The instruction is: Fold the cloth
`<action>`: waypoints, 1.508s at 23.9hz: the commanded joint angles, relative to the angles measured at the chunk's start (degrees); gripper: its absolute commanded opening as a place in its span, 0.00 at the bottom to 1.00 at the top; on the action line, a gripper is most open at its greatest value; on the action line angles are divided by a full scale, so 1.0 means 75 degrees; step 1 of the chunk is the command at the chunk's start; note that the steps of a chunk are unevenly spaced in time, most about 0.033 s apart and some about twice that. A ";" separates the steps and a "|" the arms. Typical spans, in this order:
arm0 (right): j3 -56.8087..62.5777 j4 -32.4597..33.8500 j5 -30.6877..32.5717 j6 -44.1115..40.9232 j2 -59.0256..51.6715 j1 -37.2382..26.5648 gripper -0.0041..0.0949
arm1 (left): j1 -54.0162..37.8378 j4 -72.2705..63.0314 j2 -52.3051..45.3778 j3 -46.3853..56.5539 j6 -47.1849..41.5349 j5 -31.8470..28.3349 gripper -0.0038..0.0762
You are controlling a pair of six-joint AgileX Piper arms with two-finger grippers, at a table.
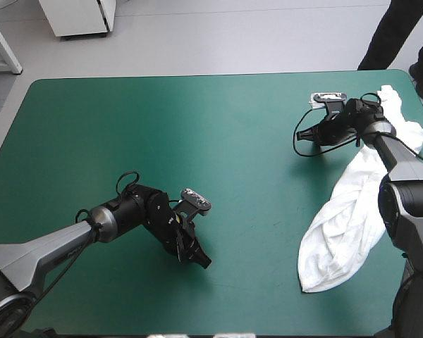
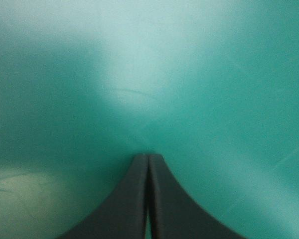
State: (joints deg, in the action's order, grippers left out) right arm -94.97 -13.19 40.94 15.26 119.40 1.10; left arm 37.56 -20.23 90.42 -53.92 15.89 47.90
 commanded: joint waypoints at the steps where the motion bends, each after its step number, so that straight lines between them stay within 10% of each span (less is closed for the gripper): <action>1: -0.0233 -0.0099 -0.0162 0.0047 -0.0431 -0.0076 0.02 | 0.0026 -0.0207 -0.0264 -0.0164 -0.0067 -0.0002 0.04; 12: -0.0470 0.0097 0.0626 0.0047 -0.0718 -0.0146 0.05 | 0.0026 0.1152 -0.0857 -0.0925 -0.0487 0.0929 0.04; 18: -0.0490 0.0040 0.1614 0.0047 -0.2211 -0.0377 0.42 | 0.0013 0.2249 -0.2484 -0.2400 -0.0991 0.2726 0.05; 22: -0.0490 0.0213 0.2385 -0.0217 -0.3214 -0.0406 0.63 | 0.0013 0.1883 -0.3478 -0.2959 -0.1510 0.3445 0.18; 28: -0.0463 0.1935 0.3255 -0.1407 -0.5000 -0.0406 0.65 | 0.0013 0.1186 -0.5096 -0.3072 -0.1570 0.3445 0.62; 36: 0.0475 0.3278 0.3356 -0.2308 -0.5078 -0.0708 0.65 | 0.0013 0.1659 -0.5311 -0.3072 -0.1495 0.3445 0.65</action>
State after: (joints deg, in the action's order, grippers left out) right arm -91.14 9.86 69.15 -1.52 80.58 -2.75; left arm 37.56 -7.28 49.95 -75.48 4.54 71.60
